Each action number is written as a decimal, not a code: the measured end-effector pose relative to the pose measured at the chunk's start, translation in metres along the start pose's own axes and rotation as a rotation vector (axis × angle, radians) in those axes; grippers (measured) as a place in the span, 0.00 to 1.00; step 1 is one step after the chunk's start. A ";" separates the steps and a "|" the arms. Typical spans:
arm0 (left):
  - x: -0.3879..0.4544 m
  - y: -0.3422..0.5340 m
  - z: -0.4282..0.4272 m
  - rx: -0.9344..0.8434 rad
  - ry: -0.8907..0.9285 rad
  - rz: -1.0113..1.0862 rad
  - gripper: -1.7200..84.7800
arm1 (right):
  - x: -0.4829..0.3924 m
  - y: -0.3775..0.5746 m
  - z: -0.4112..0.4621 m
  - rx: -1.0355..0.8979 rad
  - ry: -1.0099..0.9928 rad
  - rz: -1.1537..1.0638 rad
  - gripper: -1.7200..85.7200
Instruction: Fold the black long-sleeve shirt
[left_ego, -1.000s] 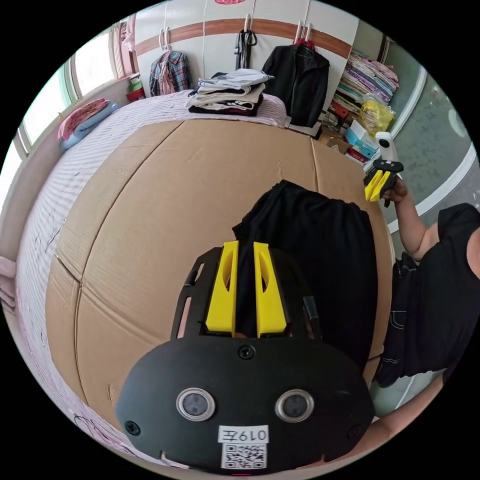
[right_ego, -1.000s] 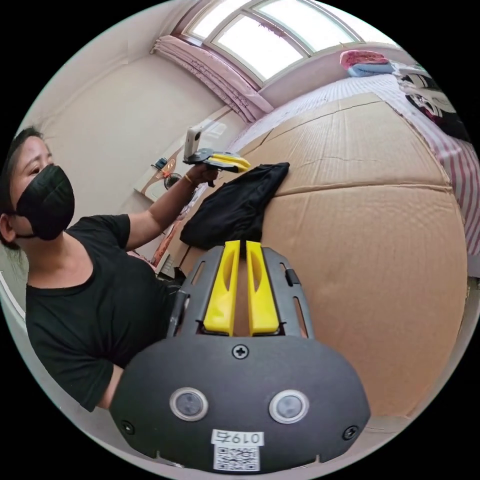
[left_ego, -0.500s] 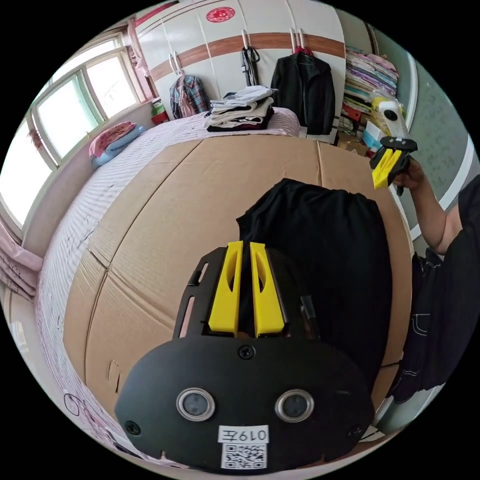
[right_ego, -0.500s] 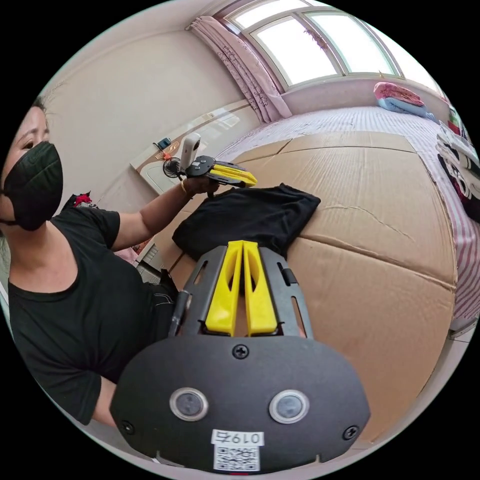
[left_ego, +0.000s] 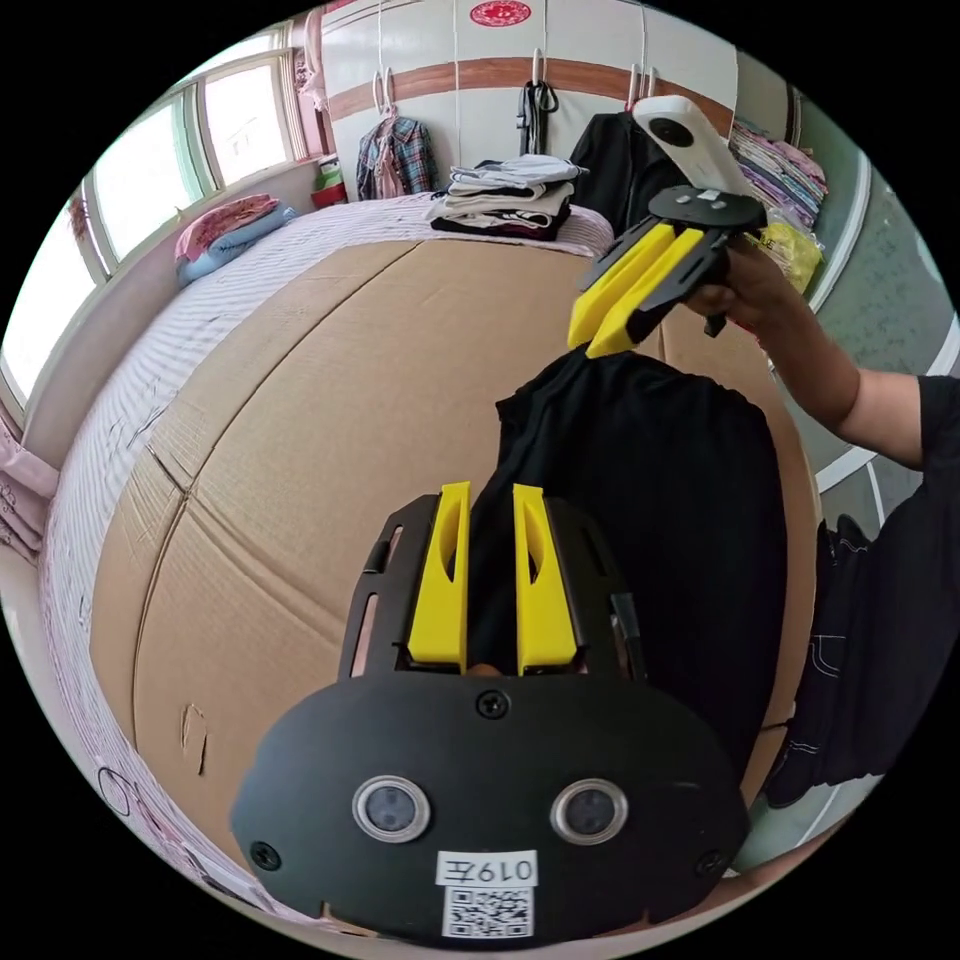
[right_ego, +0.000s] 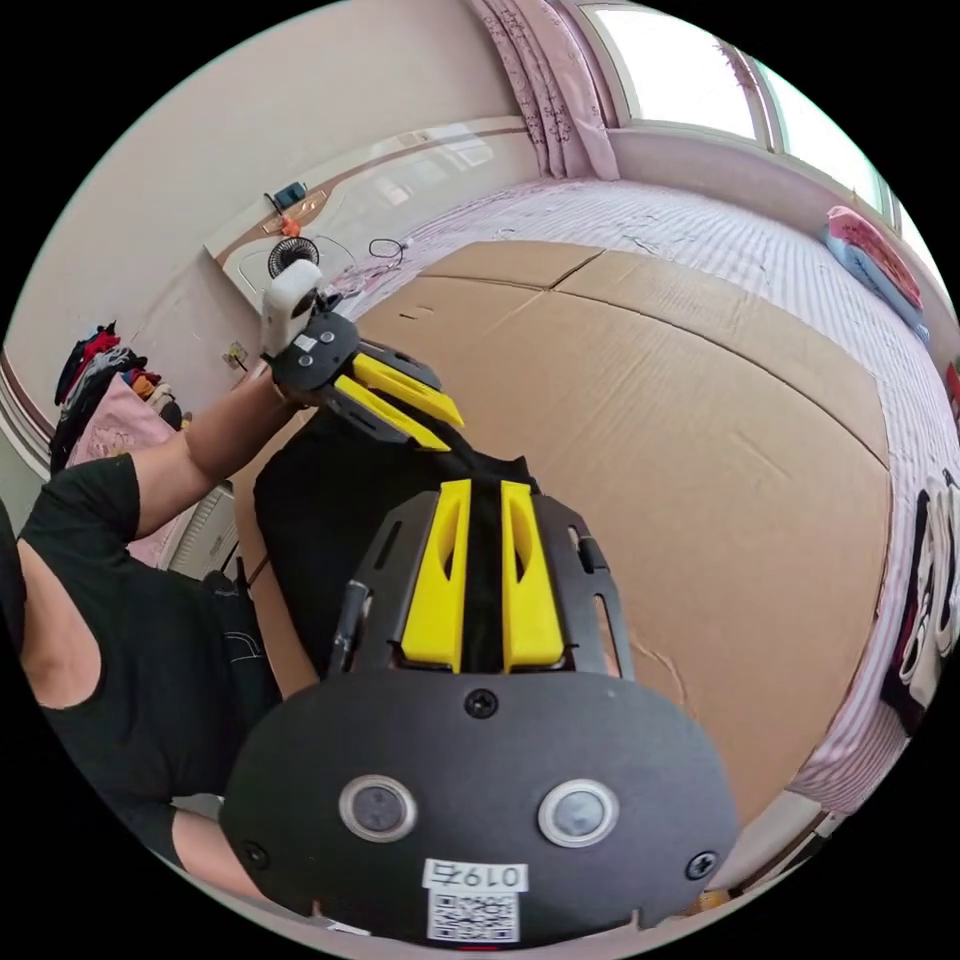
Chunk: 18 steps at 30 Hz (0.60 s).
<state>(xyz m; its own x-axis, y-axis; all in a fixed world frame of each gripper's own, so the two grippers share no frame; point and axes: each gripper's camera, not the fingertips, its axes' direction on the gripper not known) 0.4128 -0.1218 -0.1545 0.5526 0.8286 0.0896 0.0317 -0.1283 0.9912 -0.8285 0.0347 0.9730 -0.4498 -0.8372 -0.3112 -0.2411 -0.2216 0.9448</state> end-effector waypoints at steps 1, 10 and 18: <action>0.005 0.003 -0.002 0.002 -0.014 0.011 0.09 | 0.001 -0.016 0.013 -0.028 0.006 -0.011 0.09; 0.040 0.023 -0.008 0.019 -0.126 0.088 0.10 | -0.010 -0.070 0.077 -0.147 0.035 -0.075 0.12; 0.049 0.031 -0.014 0.020 -0.129 0.123 0.10 | -0.064 -0.078 0.085 -0.139 0.128 -0.291 0.07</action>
<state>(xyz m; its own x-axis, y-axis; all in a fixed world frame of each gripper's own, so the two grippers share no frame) 0.4294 -0.0774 -0.1185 0.6560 0.7291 0.1954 -0.0267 -0.2363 0.9713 -0.8544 0.1483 0.9109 -0.2660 -0.7825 -0.5630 -0.2203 -0.5192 0.8258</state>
